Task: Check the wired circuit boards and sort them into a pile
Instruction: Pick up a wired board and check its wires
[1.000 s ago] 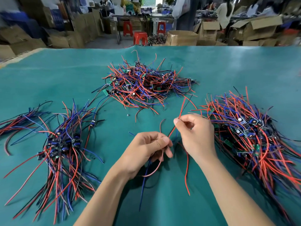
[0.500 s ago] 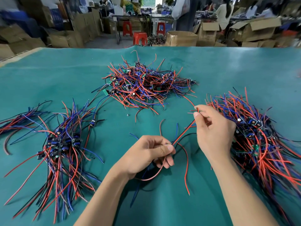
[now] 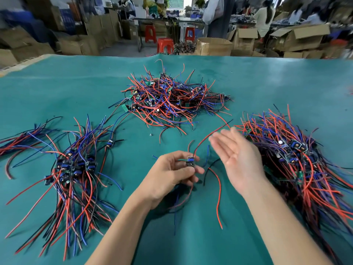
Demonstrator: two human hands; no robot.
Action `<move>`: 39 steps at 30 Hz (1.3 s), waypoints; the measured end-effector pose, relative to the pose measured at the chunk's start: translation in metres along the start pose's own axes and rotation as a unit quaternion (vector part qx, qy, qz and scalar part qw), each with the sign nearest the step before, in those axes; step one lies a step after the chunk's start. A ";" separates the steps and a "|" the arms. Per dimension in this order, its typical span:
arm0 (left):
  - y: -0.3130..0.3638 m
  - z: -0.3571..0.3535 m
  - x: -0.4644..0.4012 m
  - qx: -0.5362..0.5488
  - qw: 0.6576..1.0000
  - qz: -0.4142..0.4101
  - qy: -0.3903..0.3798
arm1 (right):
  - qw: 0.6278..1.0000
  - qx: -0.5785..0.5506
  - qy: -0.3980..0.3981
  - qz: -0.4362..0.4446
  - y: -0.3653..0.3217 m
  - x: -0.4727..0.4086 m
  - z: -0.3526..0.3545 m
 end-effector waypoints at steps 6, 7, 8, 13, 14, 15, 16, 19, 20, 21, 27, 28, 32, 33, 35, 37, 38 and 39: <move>0.004 0.013 -0.001 -0.009 0.996 -0.028 0.089 | 0.899 0.411 -0.128 0.075 0.028 0.026 -0.041; 0.003 0.014 -0.001 -0.016 0.995 -0.029 0.089 | 0.897 0.416 -0.114 0.091 0.025 0.027 -0.041; 0.003 0.014 -0.001 -0.023 0.996 -0.027 0.087 | 0.904 0.404 -0.102 0.094 0.023 0.026 -0.039; 0.004 0.012 0.000 -0.027 0.996 -0.033 0.077 | 0.934 0.339 -0.113 0.027 0.033 0.022 -0.033; 0.004 0.012 0.000 -0.021 0.996 -0.035 0.080 | 0.932 0.337 -0.132 0.024 0.034 0.024 -0.036; 0.005 0.013 0.000 -0.016 0.996 -0.037 0.085 | 0.928 0.341 -0.146 0.034 0.031 0.026 -0.039; 0.005 0.014 0.000 -0.014 0.995 -0.036 0.093 | 0.925 0.344 -0.153 0.051 0.027 0.027 -0.042; 0.005 0.016 0.000 -0.011 0.993 -0.031 0.109 | 0.916 0.350 -0.163 0.108 0.015 0.031 -0.047; 0.005 0.015 0.001 -0.016 0.994 -0.032 0.104 | 0.911 0.359 -0.161 0.125 0.013 0.032 -0.048; 0.005 0.014 0.001 -0.025 0.994 -0.034 0.099 | 0.909 0.365 -0.149 0.137 0.010 0.032 -0.047; 0.009 0.003 0.001 -0.107 0.992 -0.037 0.051 | 0.946 0.285 -0.040 0.147 -0.004 0.023 -0.028; 0.009 -0.001 0.002 -0.124 0.991 -0.032 0.035 | 0.951 0.273 -0.022 0.142 -0.005 0.020 -0.023; 0.006 -0.011 0.004 -0.135 0.991 0.000 -0.016 | 0.960 0.241 0.026 0.138 -0.013 0.014 -0.009; 0.006 -0.013 0.004 -0.130 0.991 0.006 -0.027 | 0.961 0.236 0.038 0.138 -0.015 0.012 -0.006; 0.005 -0.015 0.006 -0.119 0.992 0.019 -0.047 | 0.962 0.224 0.062 0.142 -0.024 0.009 0.001; 0.003 -0.018 0.007 -0.106 0.992 0.030 -0.066 | 0.962 0.202 0.091 0.157 -0.041 0.004 0.012; 0.003 -0.019 0.008 -0.106 0.991 0.032 -0.072 | 0.962 0.189 0.103 0.168 -0.051 0.003 0.018; 0.003 -0.019 0.008 -0.111 0.991 0.030 -0.074 | 0.962 0.176 0.110 0.179 -0.059 0.002 0.022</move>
Point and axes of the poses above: each hand's wrist, its own x-axis away from the middle knuckle, its own z-axis out of the back of the hand, y = z × x, the point moved 9 cm from there along -x, towards the middle knuckle, and after that the axes turned 4 degrees about -z, right-handed, at the moved point
